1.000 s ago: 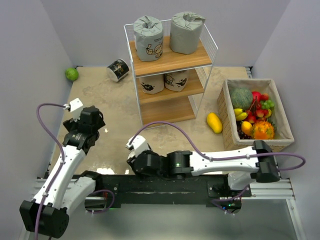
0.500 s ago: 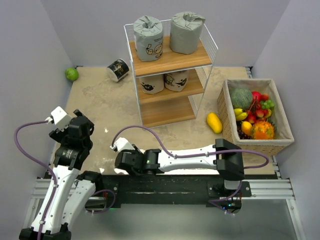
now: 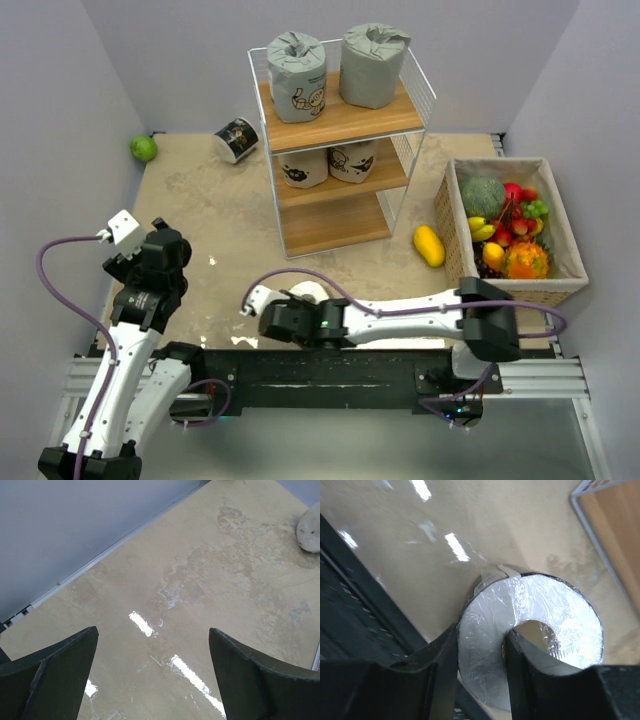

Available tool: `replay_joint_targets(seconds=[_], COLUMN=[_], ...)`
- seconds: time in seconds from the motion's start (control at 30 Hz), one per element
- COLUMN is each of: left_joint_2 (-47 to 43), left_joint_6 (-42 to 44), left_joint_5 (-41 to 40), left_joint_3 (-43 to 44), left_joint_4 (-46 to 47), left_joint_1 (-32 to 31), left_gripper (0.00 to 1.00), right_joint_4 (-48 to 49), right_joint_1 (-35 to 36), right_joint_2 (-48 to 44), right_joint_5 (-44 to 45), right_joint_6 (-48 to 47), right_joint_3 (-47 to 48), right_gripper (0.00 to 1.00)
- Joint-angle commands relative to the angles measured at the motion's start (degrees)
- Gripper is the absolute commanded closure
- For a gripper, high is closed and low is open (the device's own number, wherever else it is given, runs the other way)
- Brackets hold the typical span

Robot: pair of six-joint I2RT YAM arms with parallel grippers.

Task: Place and organize the paper towels onto the shelf

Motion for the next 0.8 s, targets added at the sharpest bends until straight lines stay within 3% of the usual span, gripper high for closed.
replay_joint_targets(seconds=[0.0,0.1,0.23,0.47,0.77], left_joint_2=[1.06,0.98,0.36,-0.08,-0.52], left_joint_6=[-1.66,-1.75,-1.40,-1.31,-1.23], left_joint_5=[0.11,0.46,0.99,1.25,1.25], left_joint_3=[0.19,0.10,-0.08,-0.16,-0.25], left_joint_4=[1.32,1.32,1.85,1.94,1.94], left_joint_1=[0.35,0.36,0.35,0.35,0.35], left_gripper=[0.03,0.03,0.03,0.03,0.02], right_joint_4=[10.87,20.98,25.39,37.34,44.82], right_joint_1=[-5.14,-8.56,-17.69,-33.69,-42.50], right_joint_2=[-15.16,-25.18,-29.16,-24.52,-16.42], right_joint_5=[-1.02,-5.43,-12.63,-21.17,-30.13], right_joint_6=[-29.57,-46.19,-54.08,-66.29,-69.65], right_joint_3=[-13.06,-22.73,-25.48,-28.29,-24.34], right_gripper=[0.73,0.72,0.72,0.72,0.68])
